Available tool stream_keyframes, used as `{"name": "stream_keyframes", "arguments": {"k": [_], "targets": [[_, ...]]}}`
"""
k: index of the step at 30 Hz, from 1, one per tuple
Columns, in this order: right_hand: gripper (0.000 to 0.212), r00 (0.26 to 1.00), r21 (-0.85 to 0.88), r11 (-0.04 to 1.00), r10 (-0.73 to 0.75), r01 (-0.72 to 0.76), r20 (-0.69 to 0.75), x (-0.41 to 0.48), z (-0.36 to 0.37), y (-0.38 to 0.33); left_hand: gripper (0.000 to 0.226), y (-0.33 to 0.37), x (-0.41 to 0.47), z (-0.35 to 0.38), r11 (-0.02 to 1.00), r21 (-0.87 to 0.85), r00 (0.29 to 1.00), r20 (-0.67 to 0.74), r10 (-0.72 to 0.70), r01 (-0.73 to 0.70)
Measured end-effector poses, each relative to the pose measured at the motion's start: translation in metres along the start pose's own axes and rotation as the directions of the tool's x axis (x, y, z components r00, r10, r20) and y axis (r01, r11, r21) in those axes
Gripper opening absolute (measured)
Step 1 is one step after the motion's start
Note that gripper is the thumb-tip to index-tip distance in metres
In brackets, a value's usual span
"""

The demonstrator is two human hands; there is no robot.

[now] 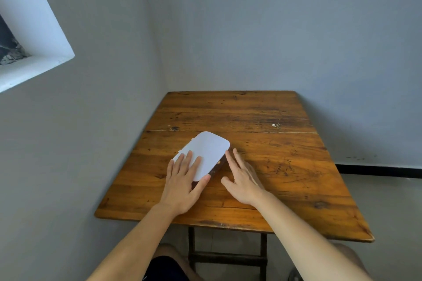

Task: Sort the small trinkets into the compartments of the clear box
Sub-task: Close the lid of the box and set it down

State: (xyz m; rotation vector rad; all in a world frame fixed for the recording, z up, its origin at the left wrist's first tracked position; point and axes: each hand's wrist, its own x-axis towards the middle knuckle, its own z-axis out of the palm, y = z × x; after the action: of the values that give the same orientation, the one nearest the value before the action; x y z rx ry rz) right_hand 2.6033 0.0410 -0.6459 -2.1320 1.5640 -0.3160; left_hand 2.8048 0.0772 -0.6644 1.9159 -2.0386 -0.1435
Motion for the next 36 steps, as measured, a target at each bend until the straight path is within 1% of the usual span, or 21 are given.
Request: {"name": "stream_keyframes", "arguments": {"k": [2,4,6,7,10,13,16,23,28,31,34,36], "targets": [[0.075,1.0,-0.045,0.999,0.022,-0.022,-0.014,0.004,0.005,0.004,0.08,-0.004,0.004,0.001,1.0,0.016,1.0,-0.003,0.0,0.0],[0.079,0.999,-0.164,0.986,0.01,-0.015,-0.032,0.008,0.013,0.009,0.079,-0.007,0.013,0.001,0.999,0.045,1.0,-0.006,-0.02,0.02],[0.083,0.999,-0.278,0.961,-0.014,0.003,-0.04,0.009,0.021,0.013,0.08,-0.011,0.025,-0.001,0.995,0.073,0.998,-0.003,-0.066,0.066],[0.084,0.999,-0.306,0.952,-0.02,0.006,-0.043,0.009,0.023,0.014,0.082,-0.015,0.032,-0.003,0.992,0.082,0.995,0.004,-0.099,0.099],[0.086,0.998,-0.342,0.94,-0.021,0.002,-0.053,0.009,0.025,0.015,0.086,-0.029,0.054,-0.008,0.974,0.102,0.977,0.033,-0.208,0.204],[0.086,0.998,-0.362,0.932,-0.028,0.007,-0.052,0.009,0.025,0.015,0.087,-0.045,0.073,-0.011,0.951,0.133,0.957,0.044,-0.288,0.281],[0.085,0.998,-0.366,0.931,-0.035,0.013,-0.051,0.009,0.027,0.016,0.091,-0.062,0.092,-0.016,0.926,0.173,0.936,0.045,-0.349,0.337],[0.086,0.998,-0.369,0.929,-0.04,0.017,-0.055,0.012,0.028,0.017,0.097,-0.097,0.126,-0.031,0.872,0.212,0.875,0.111,-0.47,0.442],[0.085,0.997,-0.36,0.933,-0.044,0.019,-0.061,0.01,0.026,0.016,0.096,-0.117,0.134,-0.042,0.865,0.237,0.861,0.16,-0.483,0.441],[0.085,0.997,-0.352,0.936,-0.048,0.022,-0.063,0.008,0.026,0.016,0.099,-0.116,0.131,-0.045,0.868,0.243,0.859,0.178,-0.48,0.434],[0.085,0.998,-0.342,0.939,-0.042,0.02,-0.057,0.008,0.025,0.015,0.099,-0.1,0.118,-0.042,0.89,0.221,0.899,0.096,-0.427,0.399],[0.085,0.998,-0.347,0.938,-0.039,0.017,-0.057,0.008,0.024,0.014,0.093,-0.079,0.103,-0.039,0.922,0.211,0.936,0.07,-0.345,0.324]]}}
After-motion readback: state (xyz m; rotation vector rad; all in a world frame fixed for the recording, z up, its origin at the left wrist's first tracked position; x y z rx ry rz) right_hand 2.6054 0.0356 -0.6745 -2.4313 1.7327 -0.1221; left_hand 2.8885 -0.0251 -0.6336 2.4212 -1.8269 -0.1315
